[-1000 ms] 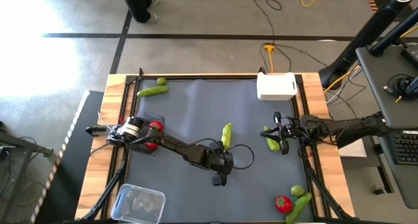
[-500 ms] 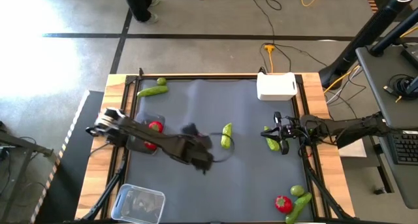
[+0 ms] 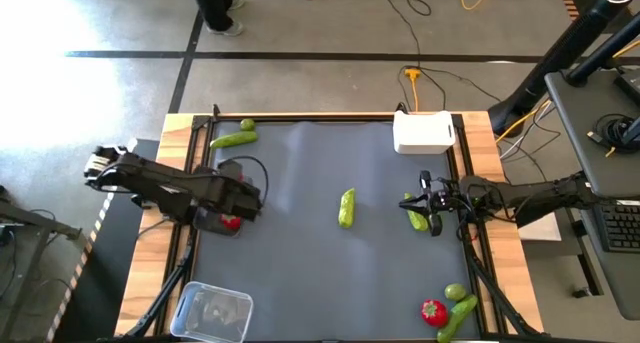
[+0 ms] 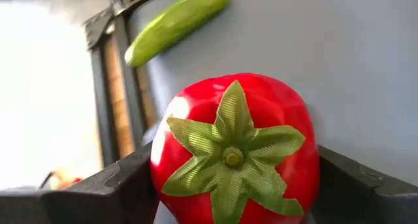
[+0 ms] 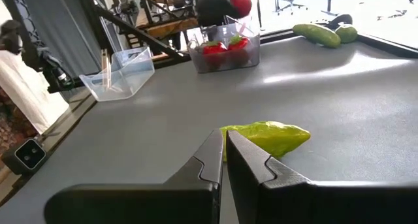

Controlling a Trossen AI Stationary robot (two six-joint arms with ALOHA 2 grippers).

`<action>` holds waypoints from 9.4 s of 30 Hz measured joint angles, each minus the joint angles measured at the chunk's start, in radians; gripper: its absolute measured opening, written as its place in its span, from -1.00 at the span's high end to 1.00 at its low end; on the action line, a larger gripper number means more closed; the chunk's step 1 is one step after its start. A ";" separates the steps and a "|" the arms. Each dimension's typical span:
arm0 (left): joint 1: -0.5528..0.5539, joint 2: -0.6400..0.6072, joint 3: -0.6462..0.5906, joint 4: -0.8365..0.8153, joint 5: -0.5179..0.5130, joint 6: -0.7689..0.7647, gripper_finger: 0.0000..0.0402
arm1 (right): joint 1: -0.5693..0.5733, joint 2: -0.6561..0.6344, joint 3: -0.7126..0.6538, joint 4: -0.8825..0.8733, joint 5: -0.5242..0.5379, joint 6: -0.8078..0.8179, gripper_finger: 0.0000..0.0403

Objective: Sort produce into baskets
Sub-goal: Put the top tomato into the black transparent bin, then put the tomato into the black transparent bin

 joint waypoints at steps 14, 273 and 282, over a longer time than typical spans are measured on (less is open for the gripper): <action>0.250 -0.031 -0.172 0.153 0.151 0.173 -0.43 | 0.000 0.000 0.000 0.000 0.000 0.000 0.94; -0.453 0.402 0.085 1.163 0.671 0.750 0.92 | 0.922 1.652 1.342 -1.132 -0.150 1.033 -0.60; -0.526 0.288 -0.117 1.372 0.577 0.622 0.92 | 0.766 1.650 1.454 -1.125 -0.112 0.851 -0.45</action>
